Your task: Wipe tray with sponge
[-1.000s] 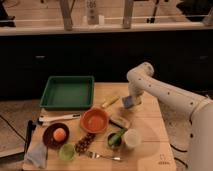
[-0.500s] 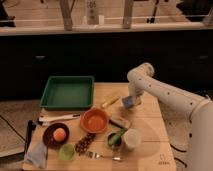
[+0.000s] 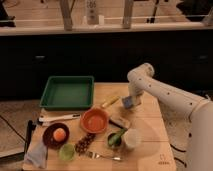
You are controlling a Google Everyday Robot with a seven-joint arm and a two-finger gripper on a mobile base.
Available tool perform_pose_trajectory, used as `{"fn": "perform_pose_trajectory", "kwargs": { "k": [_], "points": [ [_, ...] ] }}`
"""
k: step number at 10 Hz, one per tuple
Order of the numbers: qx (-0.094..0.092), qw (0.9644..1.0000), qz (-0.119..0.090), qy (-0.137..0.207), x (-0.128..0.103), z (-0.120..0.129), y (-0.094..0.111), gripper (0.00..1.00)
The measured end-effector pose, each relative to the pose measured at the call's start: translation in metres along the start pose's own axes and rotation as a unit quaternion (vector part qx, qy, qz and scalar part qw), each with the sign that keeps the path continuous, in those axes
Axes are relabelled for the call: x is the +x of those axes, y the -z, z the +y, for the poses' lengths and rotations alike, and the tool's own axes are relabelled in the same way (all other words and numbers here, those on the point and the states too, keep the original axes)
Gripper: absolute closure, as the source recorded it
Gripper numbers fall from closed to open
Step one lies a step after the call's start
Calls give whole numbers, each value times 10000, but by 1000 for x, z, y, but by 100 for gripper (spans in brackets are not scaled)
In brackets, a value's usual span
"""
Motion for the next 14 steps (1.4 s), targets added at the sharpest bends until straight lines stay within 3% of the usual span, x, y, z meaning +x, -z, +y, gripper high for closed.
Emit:
{"fn": "perform_pose_trajectory", "kwargs": {
  "k": [3, 8, 14],
  "points": [
    [38, 10000, 7, 55, -1, -2, 1, 99],
    [321, 9980, -87, 532, -14, -27, 41, 99],
    [549, 9913, -340, 1149, -49, -51, 67, 99]
  ]
}}
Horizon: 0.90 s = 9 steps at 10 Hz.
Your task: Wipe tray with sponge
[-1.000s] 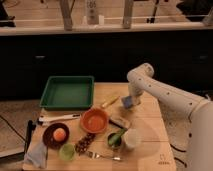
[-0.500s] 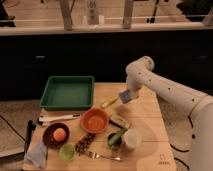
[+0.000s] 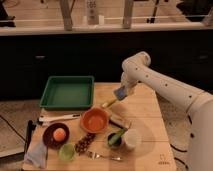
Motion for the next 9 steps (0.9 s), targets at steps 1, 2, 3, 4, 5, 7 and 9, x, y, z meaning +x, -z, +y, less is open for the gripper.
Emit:
{"fn": "perform_pose_trajectory", "kwargs": {
  "k": [1, 2, 3, 4, 5, 7, 9],
  "points": [
    [29, 10000, -36, 63, -3, -3, 3, 99],
    [48, 9999, -52, 97, -4, -4, 4, 99],
    [71, 9998, -99, 169, -8, -8, 6, 99],
    [80, 9996, -139, 240, -13, -12, 7, 99],
    [84, 9994, -167, 296, -17, -15, 8, 99],
    [86, 9985, -246, 474, -29, -23, 10, 99],
    [68, 9976, -303, 624, -41, -30, 10, 99]
  ]
}}
